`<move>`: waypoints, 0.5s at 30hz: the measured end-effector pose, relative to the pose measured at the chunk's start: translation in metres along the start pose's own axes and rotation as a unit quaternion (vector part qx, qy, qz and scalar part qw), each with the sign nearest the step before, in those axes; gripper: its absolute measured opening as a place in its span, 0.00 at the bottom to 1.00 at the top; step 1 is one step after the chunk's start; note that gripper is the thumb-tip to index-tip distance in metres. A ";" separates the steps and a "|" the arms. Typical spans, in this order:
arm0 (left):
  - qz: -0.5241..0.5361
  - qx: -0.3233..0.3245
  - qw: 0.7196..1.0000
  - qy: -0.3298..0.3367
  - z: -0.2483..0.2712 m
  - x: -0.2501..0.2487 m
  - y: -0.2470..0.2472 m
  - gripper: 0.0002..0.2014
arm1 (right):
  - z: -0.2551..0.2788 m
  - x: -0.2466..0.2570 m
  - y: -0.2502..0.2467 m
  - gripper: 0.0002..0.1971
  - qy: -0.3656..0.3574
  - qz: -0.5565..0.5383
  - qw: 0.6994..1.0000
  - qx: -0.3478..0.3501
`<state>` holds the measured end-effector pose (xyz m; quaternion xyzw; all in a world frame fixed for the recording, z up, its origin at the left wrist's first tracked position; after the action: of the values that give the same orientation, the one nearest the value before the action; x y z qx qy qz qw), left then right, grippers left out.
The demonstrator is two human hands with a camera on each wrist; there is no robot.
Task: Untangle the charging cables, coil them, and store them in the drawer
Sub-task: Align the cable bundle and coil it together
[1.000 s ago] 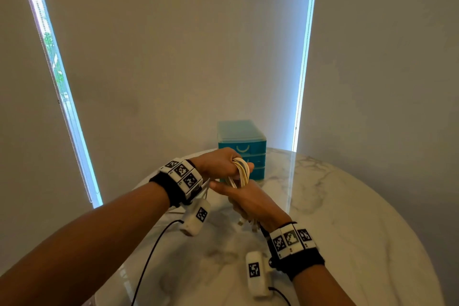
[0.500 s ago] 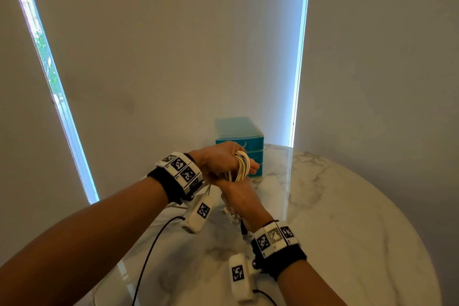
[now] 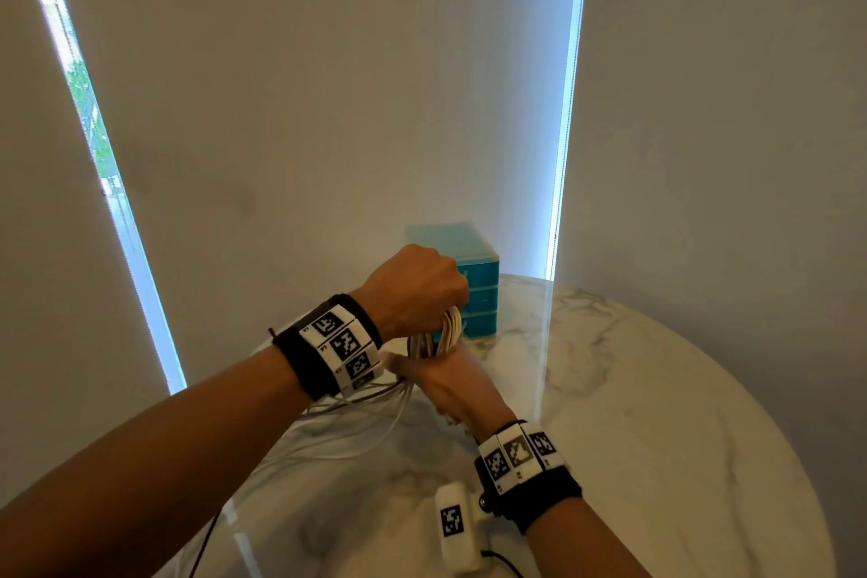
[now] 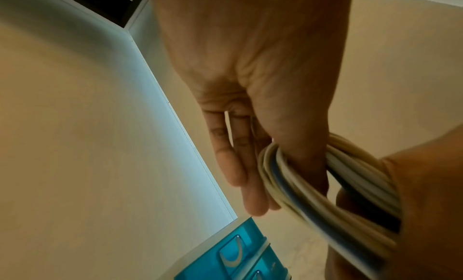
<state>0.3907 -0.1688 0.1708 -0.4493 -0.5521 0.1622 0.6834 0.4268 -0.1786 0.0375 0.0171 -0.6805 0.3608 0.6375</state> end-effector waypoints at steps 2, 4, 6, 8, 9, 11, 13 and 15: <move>-0.009 0.001 1.000 0.016 0.000 -0.003 -0.004 0.15 | 0.006 0.005 -0.003 0.26 -0.002 0.010 1.000 0.015; -0.036 0.004 0.999 0.040 0.000 -0.008 -0.008 0.14 | 0.008 0.003 -0.002 0.17 -0.001 0.007 0.998 0.055; -0.056 0.006 0.997 0.056 0.001 -0.013 -0.007 0.13 | 0.005 0.001 0.002 0.15 -0.019 0.003 0.998 0.062; -0.026 -0.010 0.999 0.045 0.003 -0.010 -0.002 0.12 | 0.002 0.004 0.000 0.12 -0.042 -0.019 0.999 0.023; 0.009 -0.033 0.999 0.025 0.005 -0.004 0.001 0.12 | 0.000 0.003 0.000 0.12 -0.048 -0.034 0.998 -0.001; 0.136 -0.089 0.986 -0.026 0.011 0.014 0.010 0.17 | -0.004 0.003 -0.004 0.11 -0.054 -0.069 0.996 -0.030; 0.310 -0.112 0.942 -0.059 0.020 0.028 0.030 0.23 | -0.006 -0.003 -0.015 0.09 -0.052 -0.109 0.992 -0.041; 0.471 -0.054 0.877 -0.085 0.030 0.028 0.062 0.34 | -0.008 -0.019 -0.037 0.10 -0.018 -0.181 0.982 -0.059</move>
<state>0.3905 -0.1021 0.1384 -0.6768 -0.3391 0.4722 0.4516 0.4553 -0.2103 0.0381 0.1091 -0.6976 0.1985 0.6797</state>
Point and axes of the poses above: each hand's wrist, its own z-axis away from the middle knuckle, its own y-axis out of the palm, x = y × z, the point moved 8 cm from there along -z, towards the middle knuckle, and after that the axes turned 14 degrees about y, right-handed, at the moved point
